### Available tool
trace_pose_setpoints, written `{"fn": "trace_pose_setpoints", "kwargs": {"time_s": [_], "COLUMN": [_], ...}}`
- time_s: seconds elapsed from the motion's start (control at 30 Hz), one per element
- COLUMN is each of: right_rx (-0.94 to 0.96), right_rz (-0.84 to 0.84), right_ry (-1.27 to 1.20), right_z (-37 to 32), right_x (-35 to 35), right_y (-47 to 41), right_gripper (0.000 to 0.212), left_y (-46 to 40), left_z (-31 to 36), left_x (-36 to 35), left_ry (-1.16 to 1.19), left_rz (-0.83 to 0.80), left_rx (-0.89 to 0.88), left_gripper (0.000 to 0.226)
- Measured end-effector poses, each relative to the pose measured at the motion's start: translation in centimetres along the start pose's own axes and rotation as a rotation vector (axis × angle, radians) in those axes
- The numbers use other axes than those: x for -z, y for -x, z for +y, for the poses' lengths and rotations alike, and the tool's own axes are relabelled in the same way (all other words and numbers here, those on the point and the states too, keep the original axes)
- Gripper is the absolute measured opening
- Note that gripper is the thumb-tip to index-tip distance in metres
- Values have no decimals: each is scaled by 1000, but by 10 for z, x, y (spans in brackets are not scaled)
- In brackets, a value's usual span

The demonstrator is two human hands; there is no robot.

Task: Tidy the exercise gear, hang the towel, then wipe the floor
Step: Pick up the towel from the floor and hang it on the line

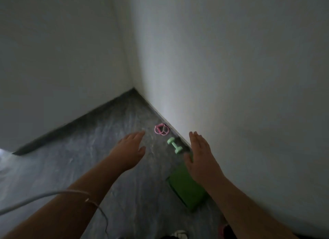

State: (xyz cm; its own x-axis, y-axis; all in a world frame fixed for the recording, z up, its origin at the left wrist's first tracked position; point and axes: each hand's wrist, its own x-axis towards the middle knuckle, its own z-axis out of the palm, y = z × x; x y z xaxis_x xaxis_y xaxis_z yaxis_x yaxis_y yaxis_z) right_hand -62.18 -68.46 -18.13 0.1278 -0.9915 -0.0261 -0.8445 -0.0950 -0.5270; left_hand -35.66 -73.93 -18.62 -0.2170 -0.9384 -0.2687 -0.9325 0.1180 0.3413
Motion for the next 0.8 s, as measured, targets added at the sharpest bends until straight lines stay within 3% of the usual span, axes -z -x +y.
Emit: {"fn": "trace_pose_setpoints", "kwargs": {"time_s": [0.33, 0.8], "right_rx": [428, 945], "right_rz": [-115, -303], "right_ry": [79, 128], "right_z": [-223, -568], "right_x": [-24, -199], "right_y": [56, 281], "right_gripper": [72, 80], "left_y": [256, 701], "left_z": [-118, -287], "left_x": [107, 82], "left_ry": [-103, -5], "left_rz": [321, 509], "left_rx": [185, 768], "left_gripper": [66, 67]}}
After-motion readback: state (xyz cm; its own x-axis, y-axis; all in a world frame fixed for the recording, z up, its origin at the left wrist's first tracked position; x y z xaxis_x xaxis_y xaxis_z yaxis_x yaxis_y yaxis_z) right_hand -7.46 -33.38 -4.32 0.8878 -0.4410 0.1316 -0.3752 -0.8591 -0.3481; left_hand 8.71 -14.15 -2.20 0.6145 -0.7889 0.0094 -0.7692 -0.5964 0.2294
